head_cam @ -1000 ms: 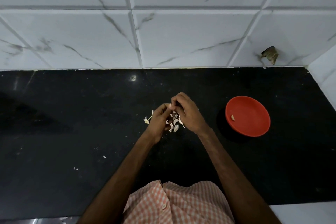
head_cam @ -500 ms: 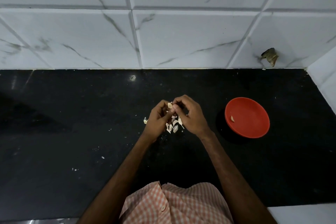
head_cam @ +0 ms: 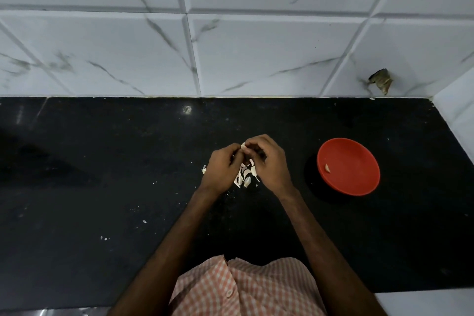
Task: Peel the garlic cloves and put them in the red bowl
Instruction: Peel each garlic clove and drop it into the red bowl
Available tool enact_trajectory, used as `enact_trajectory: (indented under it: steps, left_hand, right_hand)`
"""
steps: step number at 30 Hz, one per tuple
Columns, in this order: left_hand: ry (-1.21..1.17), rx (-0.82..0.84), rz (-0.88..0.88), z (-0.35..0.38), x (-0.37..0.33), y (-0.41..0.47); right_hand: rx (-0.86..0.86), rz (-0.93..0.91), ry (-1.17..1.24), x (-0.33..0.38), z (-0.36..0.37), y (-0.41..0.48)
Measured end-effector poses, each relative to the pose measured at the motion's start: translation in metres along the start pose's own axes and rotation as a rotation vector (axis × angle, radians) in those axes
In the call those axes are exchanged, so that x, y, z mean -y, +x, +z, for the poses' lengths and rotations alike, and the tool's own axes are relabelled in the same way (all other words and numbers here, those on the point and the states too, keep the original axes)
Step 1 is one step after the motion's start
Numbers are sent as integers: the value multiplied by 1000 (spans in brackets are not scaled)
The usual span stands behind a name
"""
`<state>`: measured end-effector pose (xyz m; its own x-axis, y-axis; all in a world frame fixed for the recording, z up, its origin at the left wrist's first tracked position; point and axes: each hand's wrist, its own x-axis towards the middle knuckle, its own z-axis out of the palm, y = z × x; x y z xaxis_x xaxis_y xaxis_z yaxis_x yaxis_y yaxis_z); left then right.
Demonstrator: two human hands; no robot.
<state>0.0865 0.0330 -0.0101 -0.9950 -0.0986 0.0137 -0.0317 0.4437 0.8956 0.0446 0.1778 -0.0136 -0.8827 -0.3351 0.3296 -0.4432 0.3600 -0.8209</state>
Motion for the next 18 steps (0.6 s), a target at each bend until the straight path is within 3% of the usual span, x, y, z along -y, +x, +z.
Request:
enact_trajectory:
  steps: [8, 18]
  left_hand:
    - [274, -18, 16, 0, -4, 3]
    - [243, 113, -6, -9, -5, 11]
  right_hand:
    - [-20, 57, 63, 0, -4, 4]
    - [46, 40, 5, -9, -7, 4]
